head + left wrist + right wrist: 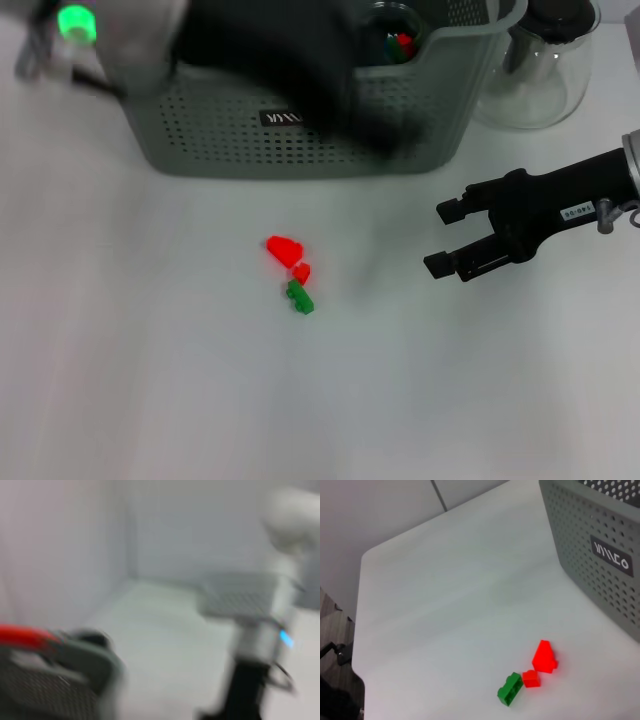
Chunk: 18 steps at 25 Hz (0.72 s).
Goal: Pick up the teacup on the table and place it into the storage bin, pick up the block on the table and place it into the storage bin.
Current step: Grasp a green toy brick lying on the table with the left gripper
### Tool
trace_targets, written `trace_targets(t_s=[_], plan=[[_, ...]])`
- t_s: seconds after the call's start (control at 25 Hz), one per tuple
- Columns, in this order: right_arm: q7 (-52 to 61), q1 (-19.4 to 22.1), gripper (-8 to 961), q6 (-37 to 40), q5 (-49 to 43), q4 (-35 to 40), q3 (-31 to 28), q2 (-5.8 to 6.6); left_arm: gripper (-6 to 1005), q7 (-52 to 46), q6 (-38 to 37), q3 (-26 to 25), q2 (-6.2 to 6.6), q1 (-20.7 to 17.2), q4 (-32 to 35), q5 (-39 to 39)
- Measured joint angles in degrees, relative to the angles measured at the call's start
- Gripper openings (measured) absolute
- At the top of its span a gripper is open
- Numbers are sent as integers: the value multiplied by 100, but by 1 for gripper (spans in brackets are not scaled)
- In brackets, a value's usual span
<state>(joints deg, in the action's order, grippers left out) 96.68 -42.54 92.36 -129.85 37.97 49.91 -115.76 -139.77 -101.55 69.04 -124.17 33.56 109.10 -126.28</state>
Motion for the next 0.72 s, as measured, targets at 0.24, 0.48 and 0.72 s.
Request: trace_targets(t_s=[0.24,0.48,0.72], plan=[[0,29,947,-34,-21,-13,-15,-35,801,13,-313,762,-20,-86,-1034,-696],[3,37,947,-54,-31,-53,-17,-43,798,-246,335,1410,-29,12,-2238,-1443],[72,49,947,-54,-31,-61,-12,-18,797,-1264,1018,2374,-38,147,-2693,-2352]])
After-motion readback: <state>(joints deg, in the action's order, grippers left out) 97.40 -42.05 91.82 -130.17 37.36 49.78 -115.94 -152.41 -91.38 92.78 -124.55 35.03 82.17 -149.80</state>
